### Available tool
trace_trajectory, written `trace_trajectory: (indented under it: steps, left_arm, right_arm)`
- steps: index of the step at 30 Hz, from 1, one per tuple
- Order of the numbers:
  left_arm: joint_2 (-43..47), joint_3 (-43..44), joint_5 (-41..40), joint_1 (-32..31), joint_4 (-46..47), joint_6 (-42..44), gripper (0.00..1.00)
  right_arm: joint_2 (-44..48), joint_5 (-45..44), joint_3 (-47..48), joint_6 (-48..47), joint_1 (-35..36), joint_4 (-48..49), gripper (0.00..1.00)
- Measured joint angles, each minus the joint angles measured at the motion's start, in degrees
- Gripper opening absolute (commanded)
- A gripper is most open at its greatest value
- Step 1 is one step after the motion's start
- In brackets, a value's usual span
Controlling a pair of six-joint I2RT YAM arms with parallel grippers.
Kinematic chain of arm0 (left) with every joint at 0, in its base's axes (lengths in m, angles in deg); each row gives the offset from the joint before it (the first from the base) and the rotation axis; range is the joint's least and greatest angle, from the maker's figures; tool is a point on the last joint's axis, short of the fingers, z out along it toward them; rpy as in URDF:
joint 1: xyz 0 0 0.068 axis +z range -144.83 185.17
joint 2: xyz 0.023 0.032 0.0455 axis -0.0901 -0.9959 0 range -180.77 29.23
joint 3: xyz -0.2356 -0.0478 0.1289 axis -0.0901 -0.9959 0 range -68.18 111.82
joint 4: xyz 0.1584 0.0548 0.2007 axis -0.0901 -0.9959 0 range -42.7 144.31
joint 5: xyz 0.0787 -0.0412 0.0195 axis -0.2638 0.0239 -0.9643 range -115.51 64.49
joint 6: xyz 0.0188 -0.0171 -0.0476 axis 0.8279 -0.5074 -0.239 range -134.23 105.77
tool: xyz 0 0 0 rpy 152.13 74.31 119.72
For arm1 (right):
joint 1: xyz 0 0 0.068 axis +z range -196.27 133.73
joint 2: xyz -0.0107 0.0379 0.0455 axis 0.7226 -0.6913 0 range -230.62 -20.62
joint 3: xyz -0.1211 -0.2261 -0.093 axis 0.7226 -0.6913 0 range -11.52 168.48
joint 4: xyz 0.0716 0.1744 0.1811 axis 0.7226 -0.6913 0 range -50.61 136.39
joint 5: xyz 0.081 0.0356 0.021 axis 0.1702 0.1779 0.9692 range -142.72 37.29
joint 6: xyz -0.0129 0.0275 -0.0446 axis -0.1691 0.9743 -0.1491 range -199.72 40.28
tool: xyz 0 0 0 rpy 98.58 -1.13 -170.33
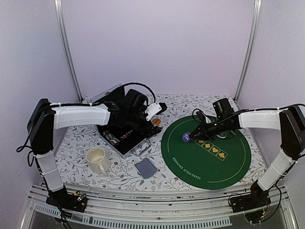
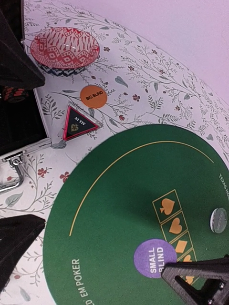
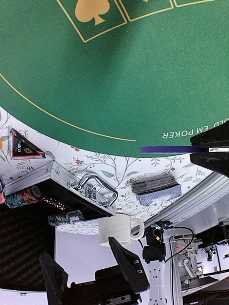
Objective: Distribute texas hold em gaming equipment
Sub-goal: Place the small blind button in the small blind area.
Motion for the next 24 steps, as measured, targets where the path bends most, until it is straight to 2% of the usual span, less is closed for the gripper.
trace_trajectory:
  steps: [14, 24]
  left_arm:
    - [-0.4, 0.3, 0.0, 0.1, -0.4, 0.2, 0.94]
    - [-1.3, 0.3, 0.0, 0.1, -1.5, 0.4, 0.94]
  right_arm:
    - [-6.8, 1.3, 0.4, 3.6, 0.7, 5.5, 0.02]
    - [-7.4, 1.4, 0.7, 3.7, 0.9, 6.6, 0.02]
